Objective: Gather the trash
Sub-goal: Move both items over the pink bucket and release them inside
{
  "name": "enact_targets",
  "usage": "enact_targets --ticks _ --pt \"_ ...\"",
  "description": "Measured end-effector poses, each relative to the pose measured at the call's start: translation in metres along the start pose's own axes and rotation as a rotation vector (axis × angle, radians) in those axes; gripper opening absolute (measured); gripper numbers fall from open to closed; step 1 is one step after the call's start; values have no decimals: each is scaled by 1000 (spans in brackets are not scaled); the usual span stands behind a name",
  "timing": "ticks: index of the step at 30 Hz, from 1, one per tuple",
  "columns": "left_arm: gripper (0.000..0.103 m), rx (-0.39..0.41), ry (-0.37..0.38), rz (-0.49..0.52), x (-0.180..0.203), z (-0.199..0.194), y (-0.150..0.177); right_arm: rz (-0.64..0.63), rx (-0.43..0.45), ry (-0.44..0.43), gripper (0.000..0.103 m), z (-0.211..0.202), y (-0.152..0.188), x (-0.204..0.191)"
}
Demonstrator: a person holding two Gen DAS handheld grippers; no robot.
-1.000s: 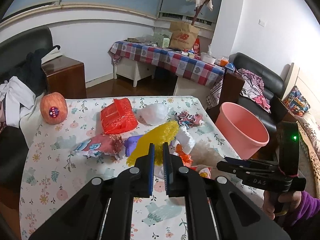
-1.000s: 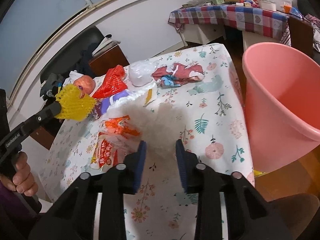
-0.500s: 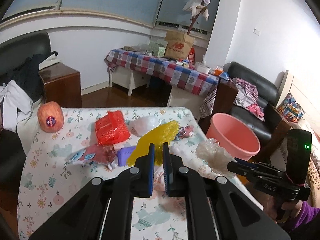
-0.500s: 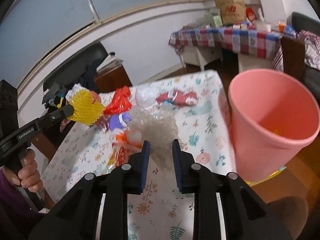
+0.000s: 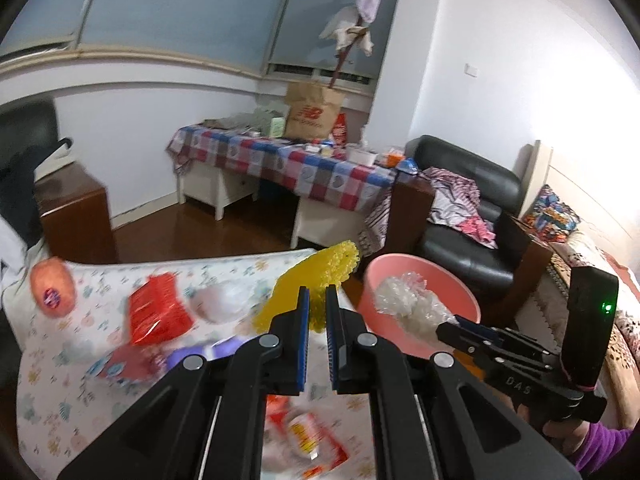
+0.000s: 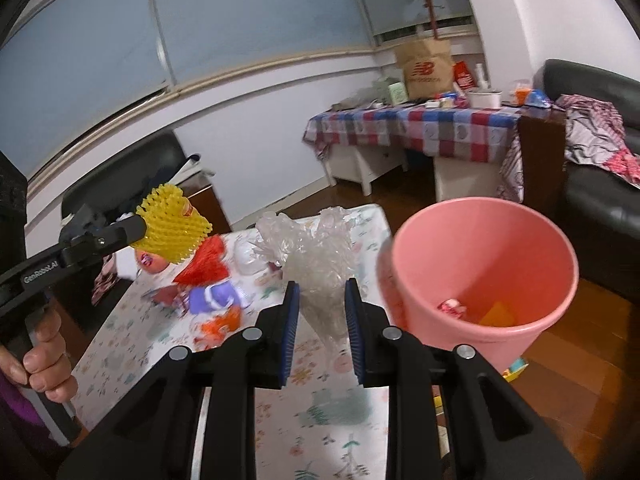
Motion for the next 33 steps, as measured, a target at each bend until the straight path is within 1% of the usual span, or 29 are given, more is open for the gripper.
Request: enact_targets --ticks 7,14,18,24,28,33 --pt "7 8 82 42 39 35 -18 58 33 81 24 -1 -10 42" --pt "7 -25 145 55 70 78 -22 110 50 160 24 2 -15 81" --pt "7 -63 179 45 83 104 -18 130 46 184 24 8 -15 97" --pt "7 -126 217 17 97 147 -8 145 36 203 24 19 -11 107" --pt "7 -176 227 -8 101 172 4 155 20 211 24 27 -8 115" --pt "7 -236 221 -37 98 195 23 161 -2 217 24 37 -1 121"
Point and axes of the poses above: each gripper's, at about its wrist camera, not at the fingertips, and z roughly the way its jaws point, x to its right, y to its underside, the point moved 10 cm from there along z, roughly the way its jaws point, and after that the axes turned 13 degrees about y, right-handed, at the moved point
